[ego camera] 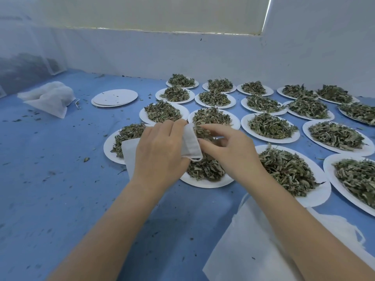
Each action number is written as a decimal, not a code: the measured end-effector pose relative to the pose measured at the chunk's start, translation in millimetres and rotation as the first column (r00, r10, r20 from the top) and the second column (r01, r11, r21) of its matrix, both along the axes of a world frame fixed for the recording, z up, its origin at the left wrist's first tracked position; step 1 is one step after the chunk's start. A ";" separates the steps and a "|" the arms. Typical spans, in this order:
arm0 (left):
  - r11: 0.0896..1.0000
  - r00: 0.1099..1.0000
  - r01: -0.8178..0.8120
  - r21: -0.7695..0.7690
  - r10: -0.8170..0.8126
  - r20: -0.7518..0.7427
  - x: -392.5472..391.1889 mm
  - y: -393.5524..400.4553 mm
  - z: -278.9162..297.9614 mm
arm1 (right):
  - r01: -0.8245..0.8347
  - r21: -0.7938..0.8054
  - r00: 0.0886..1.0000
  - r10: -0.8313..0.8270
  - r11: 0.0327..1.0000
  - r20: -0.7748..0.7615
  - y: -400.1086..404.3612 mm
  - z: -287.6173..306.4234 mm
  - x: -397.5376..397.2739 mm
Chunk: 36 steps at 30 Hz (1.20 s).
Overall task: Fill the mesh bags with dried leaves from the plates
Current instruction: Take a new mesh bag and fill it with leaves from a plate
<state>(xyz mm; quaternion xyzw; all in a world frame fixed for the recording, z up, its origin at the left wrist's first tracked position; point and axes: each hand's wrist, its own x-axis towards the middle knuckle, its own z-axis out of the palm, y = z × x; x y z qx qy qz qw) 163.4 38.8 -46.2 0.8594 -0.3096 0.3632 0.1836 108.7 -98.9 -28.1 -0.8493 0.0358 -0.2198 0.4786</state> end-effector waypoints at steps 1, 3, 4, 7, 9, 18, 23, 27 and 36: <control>1.000 1.000 -0.010 0.017 0.010 -0.002 0.1 0.1 0.2 | -0.001 0.016 1.000 0.001 1.000 0.014 0.1 1.3 -0.3; 0.999 0.999 -0.029 0.038 0.030 -0.024 -0.5 0.2 0.4 | -0.042 0.085 0.999 0.040 0.995 0.026 -1.1 2.7 -1.5; 0.998 0.998 -0.038 0.042 0.040 -0.041 -0.9 0.5 0.5 | -0.077 0.131 0.997 0.074 0.988 0.025 -2.1 3.2 -2.6; 0.997 0.993 -0.066 0.049 0.070 -0.094 -1.9 1.9 1.7 | -0.136 0.185 0.991 0.134 0.973 0.025 -5.8 4.8 -5.1; 0.997 0.988 -0.072 0.033 0.075 -0.133 -3.2 2.1 3.0 | -0.149 0.169 0.989 0.143 0.974 0.047 -6.6 5.4 -5.4; 0.997 0.998 0.052 -0.049 -0.050 0.048 -4.3 -0.8 -2.9 | -0.149 0.043 0.989 0.148 0.988 0.031 0.1 2.9 -3.0; 0.997 0.985 0.078 0.018 -0.080 0.155 -7.8 -2.4 -4.3 | -0.205 -0.230 0.979 0.203 0.951 -0.032 6.6 9.4 -3.1; 0.999 0.991 0.035 0.024 -0.038 0.125 -9.3 1.7 -1.7 | -0.429 -0.157 0.898 0.401 0.889 -0.180 1.2 22.2 -7.1; 0.997 0.994 0.077 -0.003 -0.076 0.079 -20.0 -5.1 0.9 | -0.078 -0.232 0.997 0.079 0.970 -0.003 19.6 15.5 -5.5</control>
